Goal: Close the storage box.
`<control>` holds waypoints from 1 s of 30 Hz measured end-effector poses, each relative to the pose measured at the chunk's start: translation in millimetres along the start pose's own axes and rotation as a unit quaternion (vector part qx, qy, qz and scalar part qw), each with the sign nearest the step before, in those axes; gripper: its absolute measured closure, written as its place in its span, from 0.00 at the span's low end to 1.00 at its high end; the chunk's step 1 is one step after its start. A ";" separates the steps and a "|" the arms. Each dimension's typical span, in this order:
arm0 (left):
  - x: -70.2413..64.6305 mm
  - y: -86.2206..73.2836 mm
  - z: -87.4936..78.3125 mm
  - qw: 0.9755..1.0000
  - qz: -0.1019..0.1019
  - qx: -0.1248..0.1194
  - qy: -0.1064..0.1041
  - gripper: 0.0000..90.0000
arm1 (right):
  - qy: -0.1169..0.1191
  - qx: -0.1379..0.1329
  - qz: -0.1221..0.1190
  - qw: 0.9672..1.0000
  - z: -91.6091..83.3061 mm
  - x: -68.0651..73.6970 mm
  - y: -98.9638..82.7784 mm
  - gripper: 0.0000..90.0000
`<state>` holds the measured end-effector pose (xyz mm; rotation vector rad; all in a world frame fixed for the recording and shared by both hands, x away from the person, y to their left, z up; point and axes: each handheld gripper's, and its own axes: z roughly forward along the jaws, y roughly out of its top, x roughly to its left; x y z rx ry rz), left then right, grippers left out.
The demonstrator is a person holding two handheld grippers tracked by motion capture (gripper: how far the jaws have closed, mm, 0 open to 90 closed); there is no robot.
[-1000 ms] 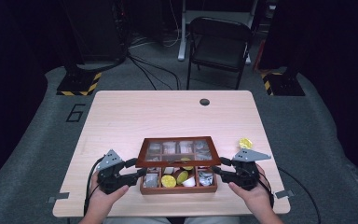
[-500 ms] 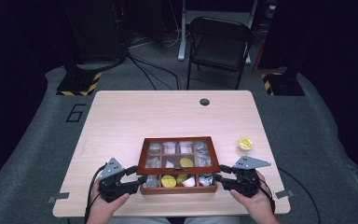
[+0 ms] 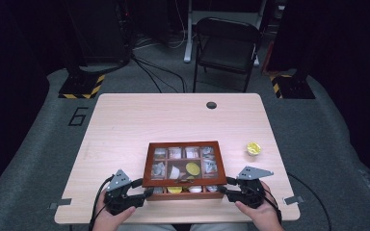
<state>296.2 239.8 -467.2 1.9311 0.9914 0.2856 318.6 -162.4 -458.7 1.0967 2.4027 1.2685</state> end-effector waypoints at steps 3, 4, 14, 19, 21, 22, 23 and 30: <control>1.0 -3.5 1.1 1.000 -0.012 0.006 -0.003 0.48 | -0.003 0.013 -0.009 1.000 4.9 1.2 -4.0 0.60; 1.7 -4.2 1.1 1.000 -0.011 0.007 -0.003 0.47 | -0.004 0.016 -0.012 1.000 5.4 0.8 -4.6 0.60; 1.9 -7.7 2.5 1.000 -0.019 -0.002 0.000 0.49 | -0.008 0.038 -0.020 0.999 12.2 3.3 -10.4 0.60; -0.3 -9.8 1.9 1.000 -0.008 0.008 0.001 0.49 | -0.006 0.040 -0.017 0.999 12.2 3.3 -11.6 0.60; -0.6 -10.6 3.4 1.000 -0.011 0.008 0.005 0.49 | -0.004 0.043 -0.019 0.999 12.1 2.8 -12.1 0.60; 0.2 -10.5 3.2 1.000 -0.009 0.011 0.002 0.49 | -0.004 0.044 -0.019 0.999 12.1 2.7 -12.4 0.60; 0.6 -10.6 3.4 1.000 -0.008 0.012 0.002 0.49 | -0.005 0.045 -0.017 0.999 11.9 2.8 -12.8 0.60; 0.0 -11.0 4.4 1.000 -0.013 0.015 0.001 0.49 | -0.005 0.049 -0.020 0.999 12.0 3.0 -13.4 0.60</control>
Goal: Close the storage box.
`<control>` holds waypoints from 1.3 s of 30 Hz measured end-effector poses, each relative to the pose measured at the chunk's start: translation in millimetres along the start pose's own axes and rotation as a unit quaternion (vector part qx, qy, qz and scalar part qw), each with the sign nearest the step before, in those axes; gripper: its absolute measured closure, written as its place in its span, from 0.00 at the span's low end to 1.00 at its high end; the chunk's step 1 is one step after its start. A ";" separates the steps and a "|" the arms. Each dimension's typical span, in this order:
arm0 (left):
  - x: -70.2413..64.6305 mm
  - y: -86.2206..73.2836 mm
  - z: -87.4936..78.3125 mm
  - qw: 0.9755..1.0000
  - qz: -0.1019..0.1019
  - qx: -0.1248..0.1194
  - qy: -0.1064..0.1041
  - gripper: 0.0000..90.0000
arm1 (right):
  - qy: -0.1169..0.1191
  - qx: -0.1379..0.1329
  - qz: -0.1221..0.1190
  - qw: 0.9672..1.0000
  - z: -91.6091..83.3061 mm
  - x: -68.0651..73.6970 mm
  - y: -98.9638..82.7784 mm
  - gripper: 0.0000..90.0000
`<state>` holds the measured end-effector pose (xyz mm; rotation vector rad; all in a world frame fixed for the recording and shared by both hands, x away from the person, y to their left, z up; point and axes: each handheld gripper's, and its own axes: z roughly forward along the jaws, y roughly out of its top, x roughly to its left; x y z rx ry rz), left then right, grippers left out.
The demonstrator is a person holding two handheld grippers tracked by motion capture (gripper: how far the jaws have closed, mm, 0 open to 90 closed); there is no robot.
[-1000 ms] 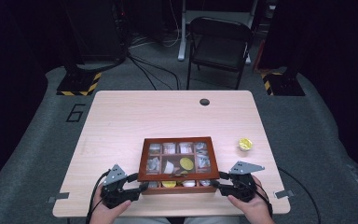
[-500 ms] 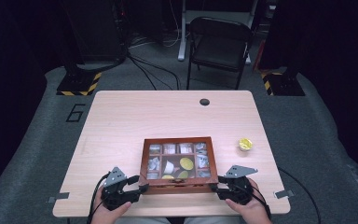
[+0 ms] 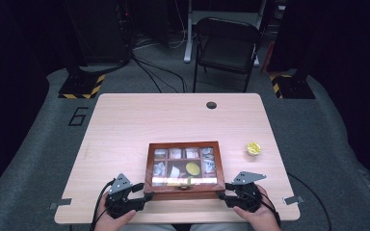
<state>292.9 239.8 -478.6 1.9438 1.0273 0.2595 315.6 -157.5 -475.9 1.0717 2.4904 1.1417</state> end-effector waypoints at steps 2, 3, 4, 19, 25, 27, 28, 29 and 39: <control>-0.4 0.3 0.4 1.000 0.000 -0.001 0.000 0.48 | 0.000 0.003 0.004 1.000 -1.2 -0.1 -0.8 0.59; -0.6 0.4 0.5 1.000 0.000 -0.001 0.001 0.48 | 0.002 0.003 0.006 1.000 -1.9 -1.0 -1.1 0.59; -0.4 0.5 0.5 1.000 0.000 -0.001 0.001 0.48 | 0.006 -0.001 0.010 1.000 -2.2 -1.8 -1.4 0.59; 1.5 0.1 1.0 1.000 -0.002 0.004 0.002 0.47 | 0.002 -0.020 0.019 1.000 -9.0 -5.2 -2.4 0.56; 5.2 3.0 1.2 1.000 -0.008 -0.001 -0.004 0.47 | 0.003 -0.032 0.024 0.999 -9.5 -8.1 -0.1 0.52; 8.0 4.8 0.0 1.000 -0.010 -0.008 -0.002 0.47 | 0.003 -0.039 0.029 0.999 -10.5 -12.2 1.1 0.52; 9.6 5.6 -0.7 1.000 -0.012 -0.009 -0.001 0.47 | 0.001 -0.043 0.032 0.999 -11.4 -14.1 1.6 0.52; 10.3 5.8 -1.0 1.000 -0.015 -0.010 0.000 0.47 | 0.000 -0.046 0.035 0.998 -12.7 -16.0 1.8 0.52; 22.6 9.2 -3.6 0.999 -0.026 -0.025 0.011 0.46 | -0.027 -0.061 0.066 0.996 -21.1 -36.3 -1.9 0.51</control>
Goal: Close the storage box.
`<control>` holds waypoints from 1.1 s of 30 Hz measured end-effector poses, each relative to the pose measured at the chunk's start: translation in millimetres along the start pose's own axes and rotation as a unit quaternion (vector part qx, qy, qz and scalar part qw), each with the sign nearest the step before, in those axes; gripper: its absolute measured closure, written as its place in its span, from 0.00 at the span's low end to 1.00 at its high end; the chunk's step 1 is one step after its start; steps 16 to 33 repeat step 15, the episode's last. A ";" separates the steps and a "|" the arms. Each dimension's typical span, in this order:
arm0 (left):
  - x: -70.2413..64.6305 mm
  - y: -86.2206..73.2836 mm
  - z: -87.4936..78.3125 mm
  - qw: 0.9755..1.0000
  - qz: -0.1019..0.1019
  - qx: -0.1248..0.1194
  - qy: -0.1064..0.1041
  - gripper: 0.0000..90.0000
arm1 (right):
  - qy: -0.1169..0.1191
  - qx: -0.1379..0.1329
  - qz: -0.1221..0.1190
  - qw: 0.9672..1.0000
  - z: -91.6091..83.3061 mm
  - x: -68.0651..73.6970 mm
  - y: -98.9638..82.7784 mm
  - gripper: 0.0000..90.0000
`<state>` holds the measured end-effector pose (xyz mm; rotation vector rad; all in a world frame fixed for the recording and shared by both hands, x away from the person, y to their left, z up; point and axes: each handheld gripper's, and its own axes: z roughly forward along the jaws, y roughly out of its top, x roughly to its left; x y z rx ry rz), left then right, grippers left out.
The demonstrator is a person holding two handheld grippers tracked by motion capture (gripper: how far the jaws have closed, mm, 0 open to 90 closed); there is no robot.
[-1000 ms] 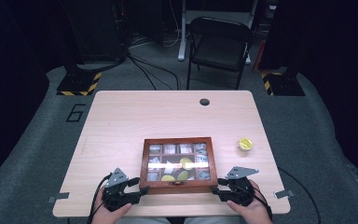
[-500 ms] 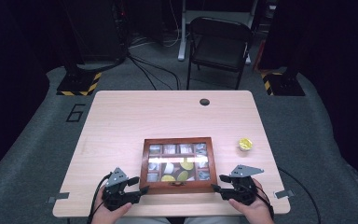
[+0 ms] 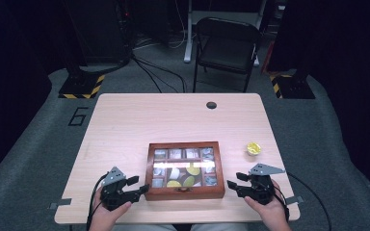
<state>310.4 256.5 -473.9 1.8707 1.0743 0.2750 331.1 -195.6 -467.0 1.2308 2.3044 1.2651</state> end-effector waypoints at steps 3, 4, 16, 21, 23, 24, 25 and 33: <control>3.2 0.2 1.3 1.000 0.000 0.003 0.000 0.46 | -0.008 0.002 0.004 1.000 0.6 -4.1 -1.4 0.51; 4.0 0.1 1.8 1.000 0.000 0.005 0.002 0.46 | -0.008 0.005 0.004 1.000 1.1 -5.1 -2.2 0.51; 13.4 1.9 3.2 1.000 -0.004 0.007 0.015 0.44 | -0.010 0.013 0.014 1.000 3.2 -11.5 -7.4 0.50; 13.4 1.9 3.2 1.000 -0.004 0.007 0.015 0.44 | -0.010 0.013 0.014 1.000 3.2 -11.5 -7.4 0.50; 13.4 1.9 3.2 1.000 -0.004 0.007 0.015 0.44 | -0.010 0.013 0.014 1.000 3.2 -11.5 -7.4 0.50; 13.4 1.9 3.2 1.000 -0.004 0.007 0.015 0.44 | -0.010 0.013 0.014 1.000 3.2 -11.5 -7.4 0.50; 13.4 1.9 3.2 1.000 -0.004 0.007 0.015 0.44 | -0.010 0.013 0.014 1.000 3.2 -11.5 -7.4 0.50; 13.4 1.9 3.2 1.000 -0.004 0.007 0.015 0.44 | -0.010 0.013 0.014 1.000 3.2 -11.5 -7.4 0.50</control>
